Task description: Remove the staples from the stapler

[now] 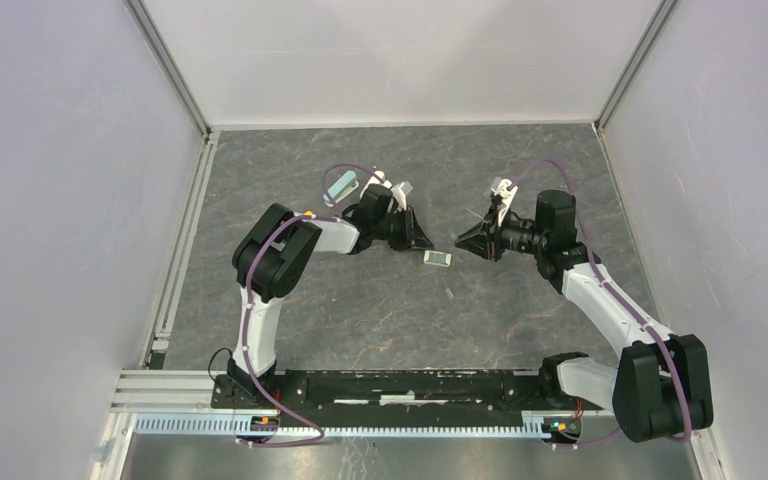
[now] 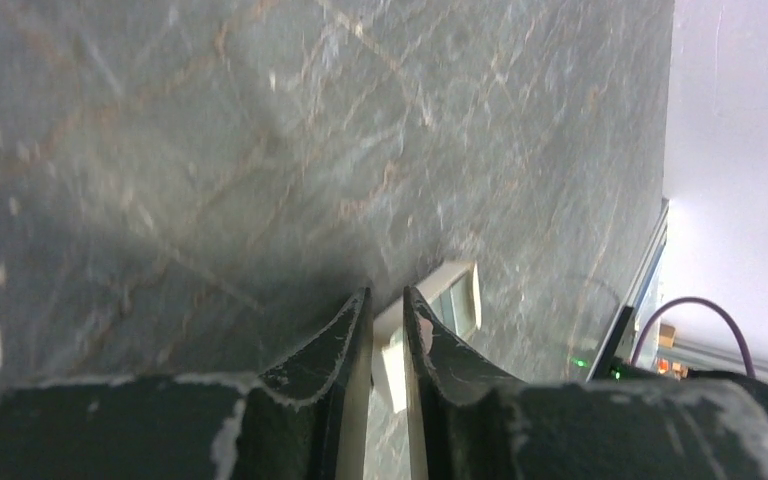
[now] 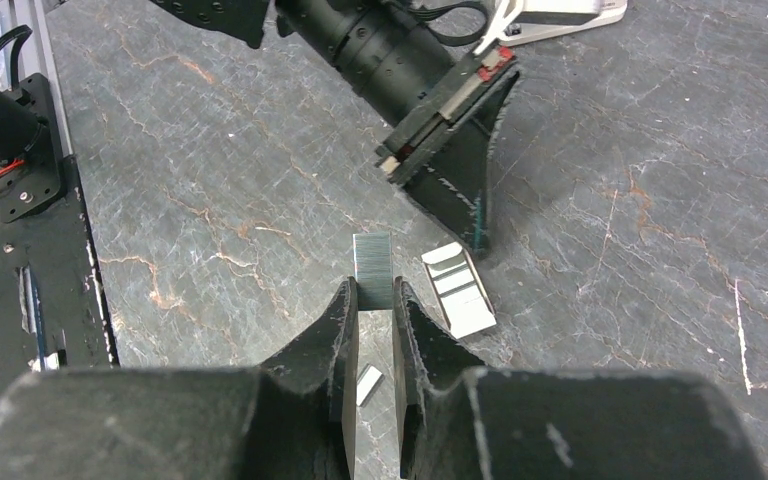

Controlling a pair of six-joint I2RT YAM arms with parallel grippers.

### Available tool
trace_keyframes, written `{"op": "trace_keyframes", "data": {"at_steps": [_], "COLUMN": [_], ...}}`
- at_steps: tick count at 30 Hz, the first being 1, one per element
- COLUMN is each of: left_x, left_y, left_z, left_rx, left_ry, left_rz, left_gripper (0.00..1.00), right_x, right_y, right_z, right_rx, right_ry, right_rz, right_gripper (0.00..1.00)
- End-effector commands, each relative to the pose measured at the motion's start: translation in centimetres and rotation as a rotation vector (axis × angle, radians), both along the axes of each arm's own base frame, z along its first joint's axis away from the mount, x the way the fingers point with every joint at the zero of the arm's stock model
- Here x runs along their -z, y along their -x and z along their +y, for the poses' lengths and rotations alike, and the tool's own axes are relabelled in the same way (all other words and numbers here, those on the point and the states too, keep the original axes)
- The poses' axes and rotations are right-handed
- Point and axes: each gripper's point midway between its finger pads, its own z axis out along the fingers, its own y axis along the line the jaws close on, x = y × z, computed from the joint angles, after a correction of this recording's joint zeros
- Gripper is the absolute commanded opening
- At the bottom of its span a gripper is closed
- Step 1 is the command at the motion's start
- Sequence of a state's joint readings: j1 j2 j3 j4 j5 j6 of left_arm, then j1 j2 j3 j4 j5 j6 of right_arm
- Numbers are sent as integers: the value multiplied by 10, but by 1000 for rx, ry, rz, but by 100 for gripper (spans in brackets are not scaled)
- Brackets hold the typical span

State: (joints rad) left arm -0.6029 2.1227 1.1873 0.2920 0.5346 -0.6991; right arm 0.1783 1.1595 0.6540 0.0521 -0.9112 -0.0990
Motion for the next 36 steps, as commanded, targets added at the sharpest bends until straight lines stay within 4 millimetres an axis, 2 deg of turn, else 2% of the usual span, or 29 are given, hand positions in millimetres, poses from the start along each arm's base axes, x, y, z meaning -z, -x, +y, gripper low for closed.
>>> {"op": "trace_keyframes", "data": {"at_steps": [1,11,15,20,24,29,31,36], "left_x": [-7,-17,-23,-47,-56,-60,-68,-109], "left_y": [20,37,33,26,33,44,49,64], "left_z": [8,8,17,32,36,45,53,83], "left_rx": [-5,-32,-93,-152,-145,-157,-171,-197], "left_ry": [17,86,72,55,62,73,69,20], "left_rz": [-4,-11,-49,-147,-160,-163,-186,-316], "left_gripper": [24,24,25,31,38,38,38,39], "right_x": [-20,-10,4,19,26,33,35,45], "right_y": [-11,-17,-23,-25,-27,-33,-34,-37], "right_z": [-2,-7,-12,-10,-9,-11,-8,5], "right_rx": [7,28,43,34,25,35,26,-19], "right_ry": [8,61,147,225,293,404,446,541], "right_rz": [-77,-81,-82,-90,-112,-175,-198,-227], "right_gripper": [13,13,13,13,13,13,13,13]}}
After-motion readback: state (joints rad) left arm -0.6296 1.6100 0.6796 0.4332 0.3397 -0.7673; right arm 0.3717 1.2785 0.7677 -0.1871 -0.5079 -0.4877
